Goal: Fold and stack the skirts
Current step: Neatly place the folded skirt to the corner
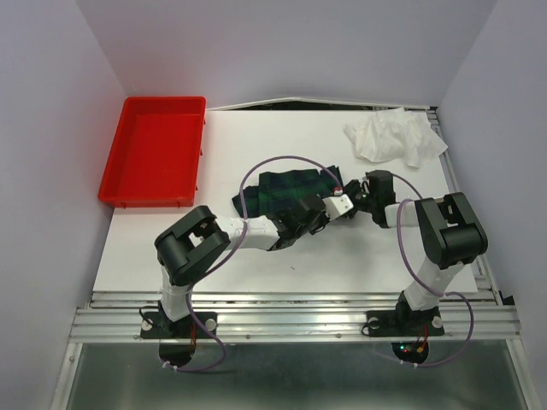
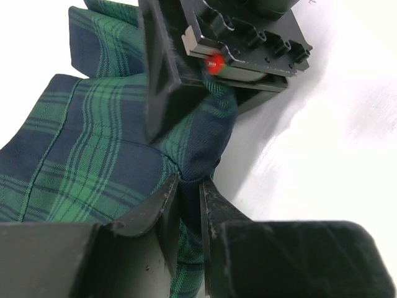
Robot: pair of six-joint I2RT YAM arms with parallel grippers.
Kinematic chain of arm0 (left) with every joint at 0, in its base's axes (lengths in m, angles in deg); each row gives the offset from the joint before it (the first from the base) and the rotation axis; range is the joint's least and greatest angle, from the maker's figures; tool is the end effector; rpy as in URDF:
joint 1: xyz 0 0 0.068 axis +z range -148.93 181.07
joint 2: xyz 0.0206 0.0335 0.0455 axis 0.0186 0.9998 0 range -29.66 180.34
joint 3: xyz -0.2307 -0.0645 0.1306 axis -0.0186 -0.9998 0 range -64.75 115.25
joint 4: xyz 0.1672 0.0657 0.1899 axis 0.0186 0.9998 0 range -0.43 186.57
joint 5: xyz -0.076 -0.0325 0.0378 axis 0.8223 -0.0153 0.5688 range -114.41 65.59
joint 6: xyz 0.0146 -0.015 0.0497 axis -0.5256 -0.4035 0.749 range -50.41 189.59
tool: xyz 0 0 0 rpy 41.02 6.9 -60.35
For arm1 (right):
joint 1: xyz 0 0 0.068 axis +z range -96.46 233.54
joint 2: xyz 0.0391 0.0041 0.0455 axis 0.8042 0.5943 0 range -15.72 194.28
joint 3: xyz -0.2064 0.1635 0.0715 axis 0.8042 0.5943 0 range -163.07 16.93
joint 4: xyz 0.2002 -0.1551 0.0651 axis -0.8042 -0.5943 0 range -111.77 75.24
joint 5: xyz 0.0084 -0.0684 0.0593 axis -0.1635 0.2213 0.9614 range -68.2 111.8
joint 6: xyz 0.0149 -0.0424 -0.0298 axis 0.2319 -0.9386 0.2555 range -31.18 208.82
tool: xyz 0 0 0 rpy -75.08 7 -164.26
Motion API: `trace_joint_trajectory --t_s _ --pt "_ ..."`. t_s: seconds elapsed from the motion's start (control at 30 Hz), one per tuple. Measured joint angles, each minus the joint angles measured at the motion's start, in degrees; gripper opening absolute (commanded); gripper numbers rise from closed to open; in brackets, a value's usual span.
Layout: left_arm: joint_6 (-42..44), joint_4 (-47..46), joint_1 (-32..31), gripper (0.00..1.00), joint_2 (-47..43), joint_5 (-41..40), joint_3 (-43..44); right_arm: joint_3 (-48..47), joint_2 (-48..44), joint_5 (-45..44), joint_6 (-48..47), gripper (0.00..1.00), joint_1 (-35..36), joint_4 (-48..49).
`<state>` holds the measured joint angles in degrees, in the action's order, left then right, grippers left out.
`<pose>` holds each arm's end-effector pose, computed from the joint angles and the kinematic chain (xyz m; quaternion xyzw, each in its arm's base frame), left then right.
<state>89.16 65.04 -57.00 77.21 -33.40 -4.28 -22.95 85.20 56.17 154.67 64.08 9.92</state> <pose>0.2217 -0.3452 0.1895 0.4834 0.6710 -0.1228 0.5487 0.3151 0.0791 0.1261 0.2776 0.8171 0.4737 0.1757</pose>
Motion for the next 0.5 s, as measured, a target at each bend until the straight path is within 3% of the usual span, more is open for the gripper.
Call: trace_joint_trajectory --t_s 0.1,0.13,0.17,0.27,0.33,0.5 --pt "0.0 0.04 0.0 0.03 0.0 0.04 0.0 0.0 -0.04 0.07 -0.61 0.11 0.04 0.0" --pt "0.0 0.04 0.0 0.14 0.0 0.04 0.0 0.0 -0.07 0.07 -0.96 0.06 0.04 -0.09" --pt "0.0 0.04 0.0 0.4 0.0 0.04 0.0 -0.02 -0.07 0.07 -1.33 0.01 0.04 -0.17" --pt "0.24 0.37 0.0 0.78 0.0 -0.02 0.0 -0.28 -0.07 0.07 -3.3 0.01 0.04 -0.59" --pt "-0.15 1.36 0.04 0.85 -0.28 -0.44 0.04 -1.79 -0.09 -0.02 -6.58 0.01 0.04 -3.04" --pt "-3.08 12.37 2.01 0.85 -5.95 2.6 2.05 -9.25 -0.07 -1.79 -16.7 0.01 0.07 -11.04"
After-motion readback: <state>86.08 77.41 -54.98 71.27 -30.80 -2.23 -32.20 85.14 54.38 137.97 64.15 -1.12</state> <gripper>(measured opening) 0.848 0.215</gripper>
